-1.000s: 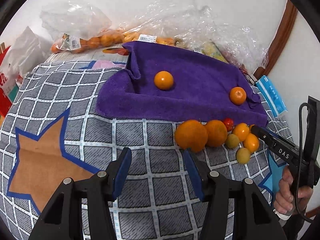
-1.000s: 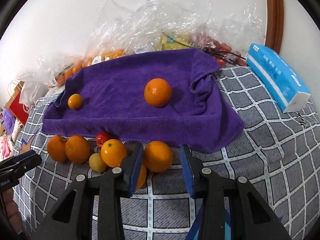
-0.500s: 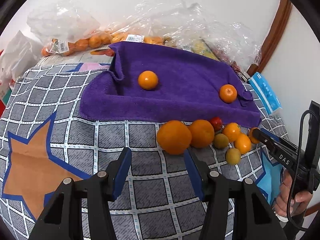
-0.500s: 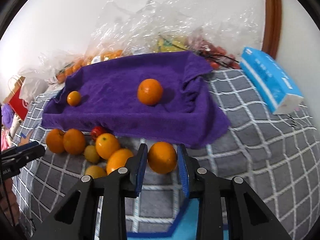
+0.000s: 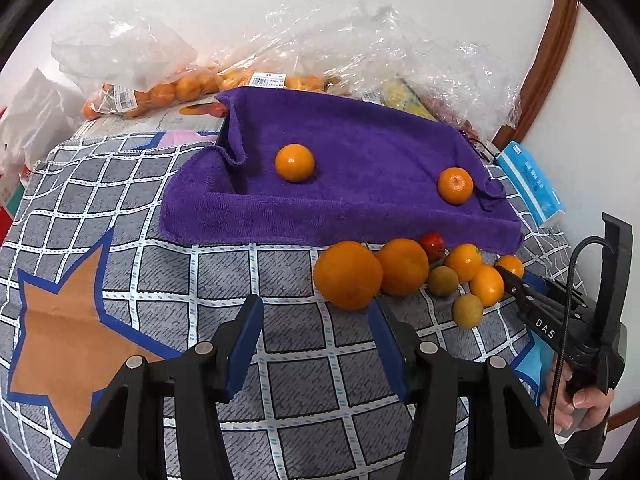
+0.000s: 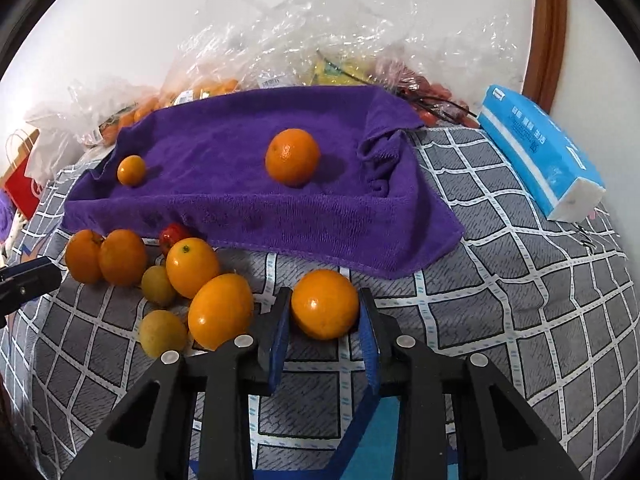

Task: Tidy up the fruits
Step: 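Grasp another orange with the right tool while the left tool approaches a large mandarin, then close the left tool on the large mandarin while the right tool lifts its orange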

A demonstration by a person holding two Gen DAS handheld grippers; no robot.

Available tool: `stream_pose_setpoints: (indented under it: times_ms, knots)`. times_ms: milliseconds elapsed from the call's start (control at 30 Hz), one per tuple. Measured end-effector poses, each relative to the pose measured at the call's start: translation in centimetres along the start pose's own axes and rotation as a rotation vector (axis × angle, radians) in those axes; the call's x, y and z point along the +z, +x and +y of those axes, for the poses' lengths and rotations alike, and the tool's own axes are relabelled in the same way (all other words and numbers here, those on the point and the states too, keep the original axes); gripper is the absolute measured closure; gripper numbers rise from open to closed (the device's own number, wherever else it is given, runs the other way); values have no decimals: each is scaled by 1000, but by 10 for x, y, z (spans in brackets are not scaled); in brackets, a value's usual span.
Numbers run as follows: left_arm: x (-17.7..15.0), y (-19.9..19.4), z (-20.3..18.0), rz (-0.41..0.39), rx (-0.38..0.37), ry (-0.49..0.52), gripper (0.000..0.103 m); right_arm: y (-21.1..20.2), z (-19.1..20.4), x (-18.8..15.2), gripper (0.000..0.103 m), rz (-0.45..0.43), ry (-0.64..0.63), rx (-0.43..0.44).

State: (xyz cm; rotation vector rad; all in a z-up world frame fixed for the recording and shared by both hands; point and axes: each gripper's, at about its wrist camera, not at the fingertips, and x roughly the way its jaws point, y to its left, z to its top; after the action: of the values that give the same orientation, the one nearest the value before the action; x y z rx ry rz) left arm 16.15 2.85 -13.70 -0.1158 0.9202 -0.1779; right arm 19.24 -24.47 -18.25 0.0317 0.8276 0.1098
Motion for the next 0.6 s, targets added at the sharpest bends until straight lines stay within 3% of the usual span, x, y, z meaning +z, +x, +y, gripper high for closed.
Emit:
stream_pose_setpoints:
  times_ms: [600]
  knots:
    - [8, 31, -16, 0, -3, 44, 51, -2, -3, -1, 71, -12, 17, 15]
